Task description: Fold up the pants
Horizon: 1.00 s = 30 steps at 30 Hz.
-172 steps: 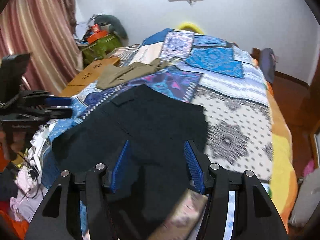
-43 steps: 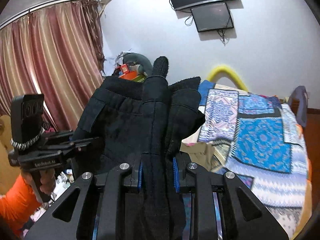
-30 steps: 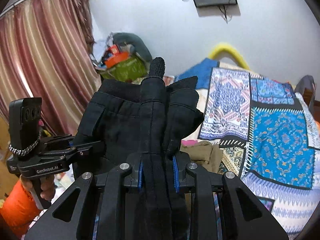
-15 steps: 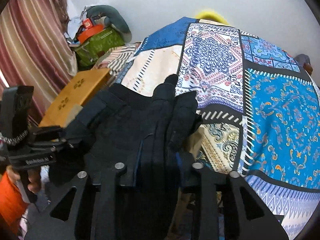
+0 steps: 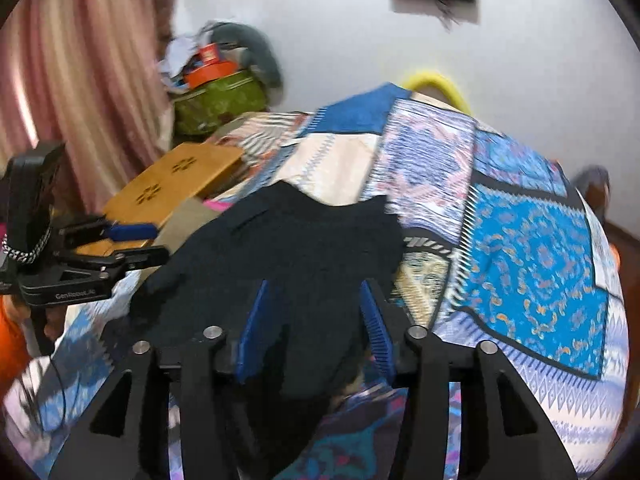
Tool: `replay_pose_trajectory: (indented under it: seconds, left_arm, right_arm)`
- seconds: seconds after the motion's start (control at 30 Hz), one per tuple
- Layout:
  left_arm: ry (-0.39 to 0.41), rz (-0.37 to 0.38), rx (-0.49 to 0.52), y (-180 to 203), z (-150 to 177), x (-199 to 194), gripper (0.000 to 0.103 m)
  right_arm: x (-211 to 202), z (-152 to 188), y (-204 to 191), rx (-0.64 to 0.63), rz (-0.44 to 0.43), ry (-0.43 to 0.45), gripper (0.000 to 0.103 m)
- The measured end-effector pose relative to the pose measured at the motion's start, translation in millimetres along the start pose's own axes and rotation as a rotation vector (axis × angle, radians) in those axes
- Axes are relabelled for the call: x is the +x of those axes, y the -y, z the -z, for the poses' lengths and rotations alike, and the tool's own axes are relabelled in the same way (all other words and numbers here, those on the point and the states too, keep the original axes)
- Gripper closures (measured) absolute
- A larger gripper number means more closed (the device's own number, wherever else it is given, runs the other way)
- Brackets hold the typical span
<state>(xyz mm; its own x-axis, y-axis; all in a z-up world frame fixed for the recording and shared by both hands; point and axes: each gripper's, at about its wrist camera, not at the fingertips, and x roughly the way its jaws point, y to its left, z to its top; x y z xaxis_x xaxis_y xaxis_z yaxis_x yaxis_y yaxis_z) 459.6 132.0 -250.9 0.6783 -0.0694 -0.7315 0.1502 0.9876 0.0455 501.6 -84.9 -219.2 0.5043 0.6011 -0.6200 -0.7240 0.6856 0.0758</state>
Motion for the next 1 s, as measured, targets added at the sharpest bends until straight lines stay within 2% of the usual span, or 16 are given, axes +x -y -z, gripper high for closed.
replay_pose_trajectory:
  seconds: [0.1,0.23,0.33,0.47,0.57,0.7,0.87,1.0]
  left_arm:
    - [-0.018,-0.014,0.047,19,7,9,0.062]
    - [-0.134,-0.007,0.014,14,26,36,0.062]
    - [-0.139,-0.008,-0.032,1,33,32,0.062]
    - [-0.137,-0.005,-0.094,-12,33,7,0.062]
    - [-0.097,-0.026,-0.1,-11,30,-23,0.062]
    - [-0.013,-0.033,-0.099,1,25,-80,0.061]
    - [0.113,-0.039,-0.077,29,20,-159,0.061]
    - [0.221,-0.005,-0.077,48,23,-219,0.051]
  right_arm:
    - [12,9,-15,-0.05,-0.008,-0.047,0.059]
    - [31,31,-14,-0.05,0.009,-0.115,0.059]
    - [26,38,-10,-0.039,0.003,-0.112,0.059]
    - [3,40,-14,-0.031,0.033,-0.1,0.059]
    - [-15,40,-17,-0.017,0.052,-0.089,0.059]
    - [-50,39,-29,0.009,0.03,-0.039,0.059]
    - [-111,30,-59,-0.016,0.023,0.081,0.059]
    - [-161,25,-86,-0.033,0.013,0.18,0.059]
